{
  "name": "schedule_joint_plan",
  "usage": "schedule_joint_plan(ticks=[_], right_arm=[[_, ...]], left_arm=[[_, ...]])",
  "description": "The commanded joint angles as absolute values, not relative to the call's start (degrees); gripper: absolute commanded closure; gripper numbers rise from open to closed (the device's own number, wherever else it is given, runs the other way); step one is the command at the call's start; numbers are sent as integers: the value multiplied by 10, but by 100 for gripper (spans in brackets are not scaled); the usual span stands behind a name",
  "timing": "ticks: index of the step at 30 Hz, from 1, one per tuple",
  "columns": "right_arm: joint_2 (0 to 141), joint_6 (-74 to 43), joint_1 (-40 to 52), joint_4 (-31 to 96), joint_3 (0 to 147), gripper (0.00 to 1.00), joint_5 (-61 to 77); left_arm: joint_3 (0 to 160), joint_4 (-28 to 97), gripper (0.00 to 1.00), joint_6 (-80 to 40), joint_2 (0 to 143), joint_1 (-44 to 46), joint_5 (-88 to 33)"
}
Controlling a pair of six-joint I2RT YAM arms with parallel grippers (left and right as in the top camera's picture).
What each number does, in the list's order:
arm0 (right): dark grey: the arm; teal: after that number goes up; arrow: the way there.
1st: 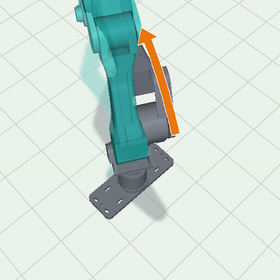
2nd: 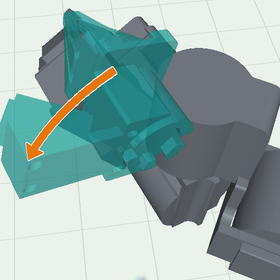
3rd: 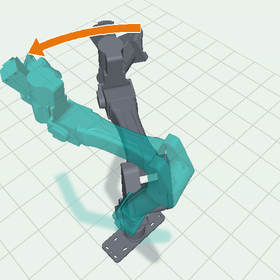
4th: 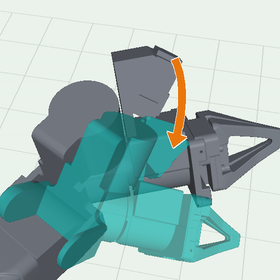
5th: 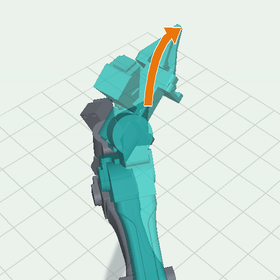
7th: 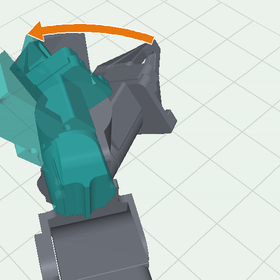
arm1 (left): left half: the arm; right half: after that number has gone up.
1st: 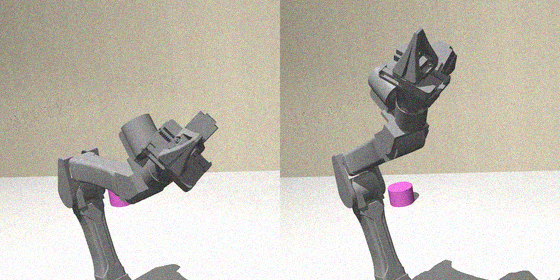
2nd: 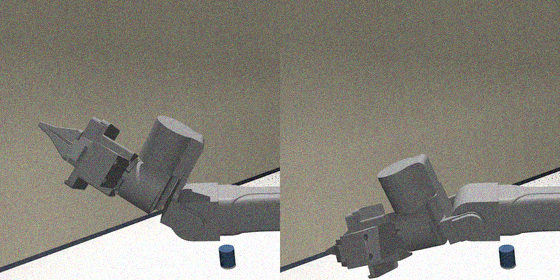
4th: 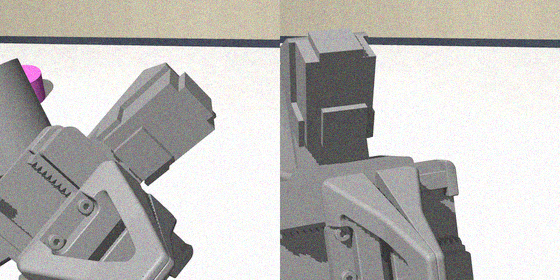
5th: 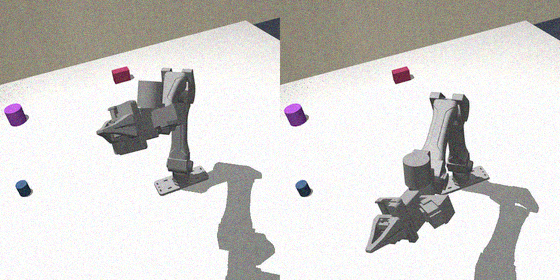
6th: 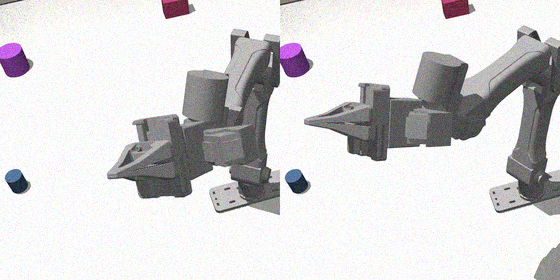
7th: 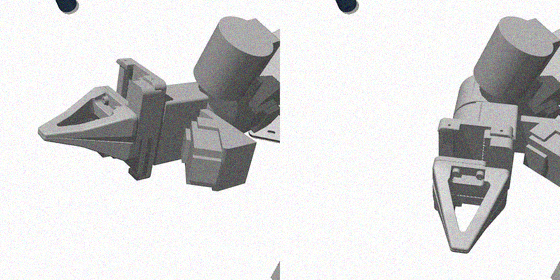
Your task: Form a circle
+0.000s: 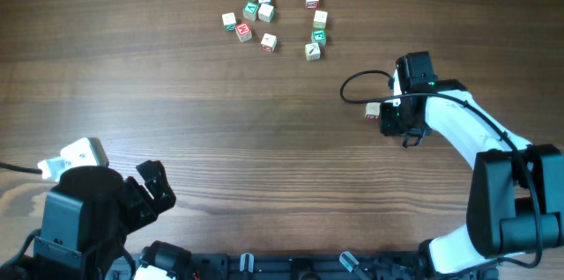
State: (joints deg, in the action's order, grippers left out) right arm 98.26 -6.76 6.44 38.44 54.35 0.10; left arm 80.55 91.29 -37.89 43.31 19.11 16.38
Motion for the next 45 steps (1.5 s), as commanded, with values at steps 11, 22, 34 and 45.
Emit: schedule_joint_plan(ticks=[11,22,34,45], right_arm=[[989,46,65,383,539,75,53],[989,45,65,375,539,44,50],[929,26,65,426,540,22,138],[842,-40,65,395,540,77,78]], left_arm=[[806,912,0,-386,434,188,161],[806,912,0,-386,434,188,161],[806,912,0,-386,434,188,161],[806,912,0,-386,434,188,161]])
